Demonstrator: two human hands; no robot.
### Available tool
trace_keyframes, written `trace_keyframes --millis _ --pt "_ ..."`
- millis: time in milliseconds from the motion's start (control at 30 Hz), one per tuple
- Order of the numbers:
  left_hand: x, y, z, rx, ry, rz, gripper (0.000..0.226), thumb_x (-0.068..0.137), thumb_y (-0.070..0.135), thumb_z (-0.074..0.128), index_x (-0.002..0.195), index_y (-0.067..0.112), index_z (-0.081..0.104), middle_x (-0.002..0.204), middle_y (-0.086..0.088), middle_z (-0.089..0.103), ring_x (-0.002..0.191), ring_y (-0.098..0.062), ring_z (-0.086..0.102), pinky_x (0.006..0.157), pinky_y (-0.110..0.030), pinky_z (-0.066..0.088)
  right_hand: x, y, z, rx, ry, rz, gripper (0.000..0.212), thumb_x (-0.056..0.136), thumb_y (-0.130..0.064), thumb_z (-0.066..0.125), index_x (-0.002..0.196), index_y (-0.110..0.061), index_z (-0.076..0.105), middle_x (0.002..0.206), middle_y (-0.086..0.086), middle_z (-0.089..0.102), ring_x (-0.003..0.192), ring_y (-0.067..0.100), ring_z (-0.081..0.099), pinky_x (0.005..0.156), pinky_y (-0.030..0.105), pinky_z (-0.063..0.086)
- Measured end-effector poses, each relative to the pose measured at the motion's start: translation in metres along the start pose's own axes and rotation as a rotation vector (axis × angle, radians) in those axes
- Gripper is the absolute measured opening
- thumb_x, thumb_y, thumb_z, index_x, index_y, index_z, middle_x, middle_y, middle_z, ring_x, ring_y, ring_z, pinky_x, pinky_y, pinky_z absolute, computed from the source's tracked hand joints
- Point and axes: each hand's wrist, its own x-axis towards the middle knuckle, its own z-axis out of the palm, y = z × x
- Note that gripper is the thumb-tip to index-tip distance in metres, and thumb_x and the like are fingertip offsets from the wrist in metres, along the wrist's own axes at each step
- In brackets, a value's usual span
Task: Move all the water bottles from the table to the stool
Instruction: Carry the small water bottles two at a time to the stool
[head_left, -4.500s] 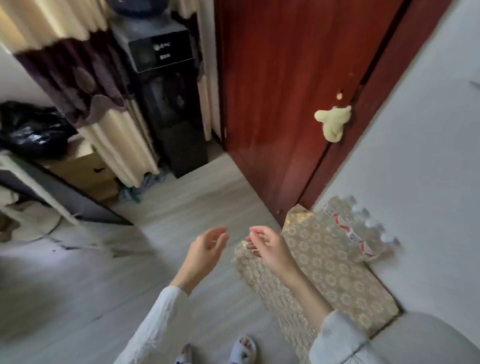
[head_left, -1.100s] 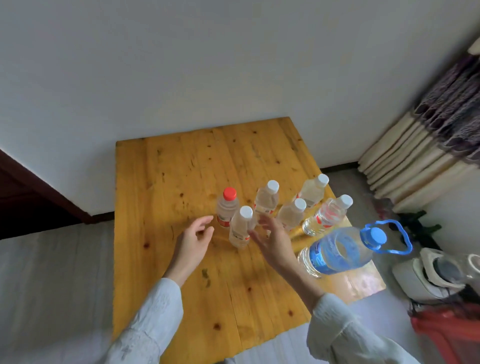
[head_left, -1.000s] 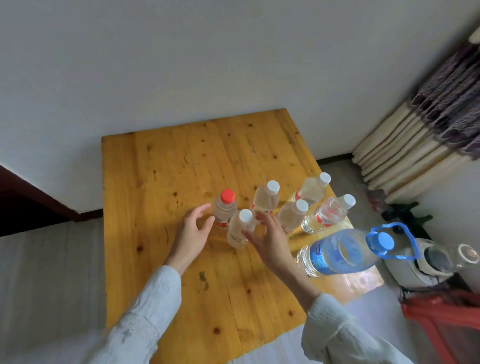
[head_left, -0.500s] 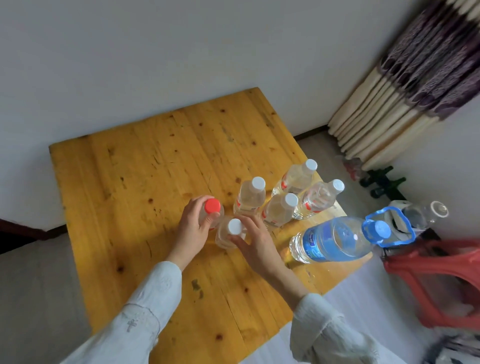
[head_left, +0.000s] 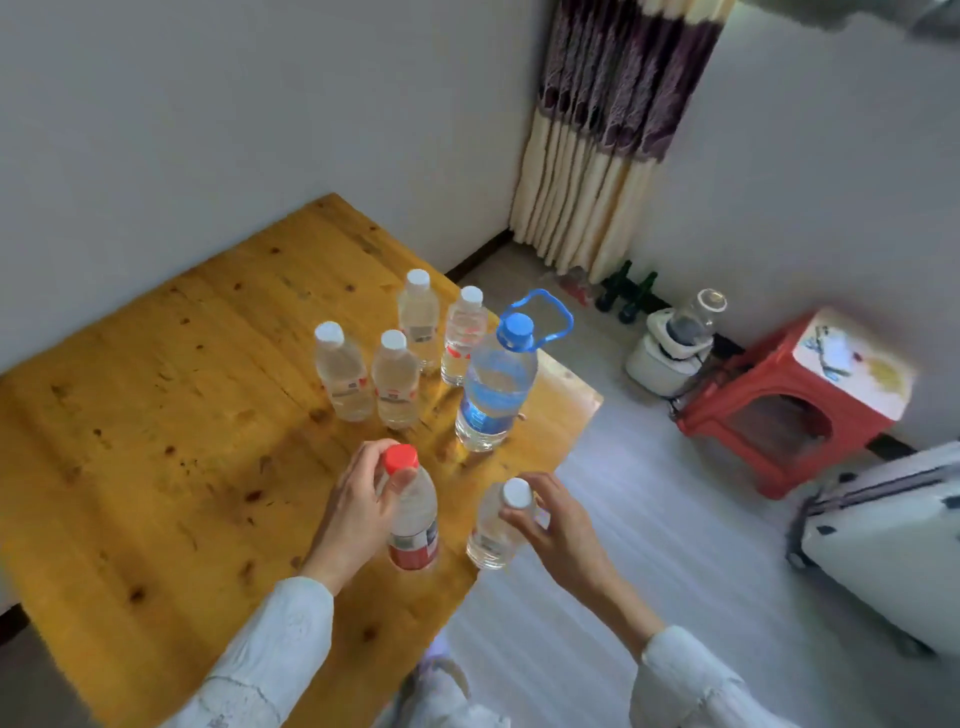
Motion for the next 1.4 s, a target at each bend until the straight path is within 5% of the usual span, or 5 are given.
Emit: trace_keyframes --millis 200,333,533,1167,1400 --pt "-0.05 0.09 0.111 -0.045 -0.216 0.181 0.077 0.064 0.084 0.036 0.101 0.019 0.053 0.097 -0.003 0.061 0.092 -0.025 0.06 0.082 -0.04 0.049 -0.12 0.058 -0.109 0.073 0.243 0.066 0.022 0.082 -0.016 0.064 0.101 -0.007 0.058 0.1 0.0 0.055 0.095 0.019 0.055 0.091 0.044 0.046" --pt "-0.09 0.151 0.192 -0.072 -0.371 0.257 0.079 0.063 0.083 0.037 0.104 0.017 0.053 0.097 -0.001 0.06 0.085 -0.015 0.059 0.071 -0.012 0.044 -0.203 0.094 -0.175 0.124 0.454 0.16 0.018 0.081 -0.018 0.064 0.098 -0.012 0.059 0.094 -0.007 0.055 0.09 0.013 0.054 0.09 0.04 0.047" --pt "-0.147 0.245 0.325 -0.174 -0.641 0.391 0.013 0.085 0.014 0.058 0.097 0.016 0.053 0.092 0.002 0.06 0.086 -0.012 0.058 0.072 -0.014 0.047 -0.326 0.145 -0.26 0.254 0.827 0.339 0.016 0.081 -0.019 0.065 0.092 -0.027 0.058 0.095 -0.009 0.058 0.093 0.014 0.056 0.09 0.041 0.047" --pt "-0.4 0.509 0.745 -0.252 -1.462 0.773 0.014 0.086 0.019 0.058 0.091 0.03 0.053 0.088 0.01 0.062 0.075 0.007 0.058 0.065 -0.005 0.043 -0.652 0.332 -0.503 0.091 1.55 0.77 0.021 0.082 -0.017 0.064 0.102 -0.011 0.06 0.1 -0.002 0.058 0.093 0.013 0.055 0.082 0.012 0.04" --pt "-0.504 0.583 0.856 -0.223 -1.639 0.91 0.01 0.086 0.024 0.058 0.094 0.026 0.053 0.089 0.016 0.061 0.081 0.009 0.058 0.067 -0.003 0.042 -0.759 0.375 -0.564 0.181 1.814 0.864 0.02 0.083 -0.013 0.062 0.102 -0.008 0.059 0.1 0.002 0.059 0.097 0.022 0.058 0.091 0.034 0.044"
